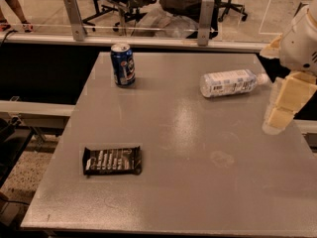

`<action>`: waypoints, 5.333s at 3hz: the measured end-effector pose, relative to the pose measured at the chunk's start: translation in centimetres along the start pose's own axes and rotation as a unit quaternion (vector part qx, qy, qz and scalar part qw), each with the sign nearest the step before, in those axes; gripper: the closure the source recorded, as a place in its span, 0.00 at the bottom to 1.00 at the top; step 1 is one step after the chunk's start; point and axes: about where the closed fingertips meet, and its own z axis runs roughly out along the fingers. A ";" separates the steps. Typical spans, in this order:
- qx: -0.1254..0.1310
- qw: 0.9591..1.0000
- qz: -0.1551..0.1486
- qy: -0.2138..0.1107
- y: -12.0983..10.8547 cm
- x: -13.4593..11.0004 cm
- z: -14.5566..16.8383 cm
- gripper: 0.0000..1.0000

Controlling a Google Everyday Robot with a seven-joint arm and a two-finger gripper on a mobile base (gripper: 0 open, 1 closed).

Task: Place blue plastic bottle upright

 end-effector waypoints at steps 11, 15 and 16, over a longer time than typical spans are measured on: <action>-0.083 0.977 -0.194 0.043 -15.9 0.8 16.5 0.64; 0.194 0.816 -0.536 0.097 -12.5 -5.0 6.3 1.00; 0.252 0.769 -0.581 0.091 -12.2 -6.6 5.3 1.00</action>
Offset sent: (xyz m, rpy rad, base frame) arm 0.1065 -0.0190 -0.0430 0.0783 0.0627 0.0970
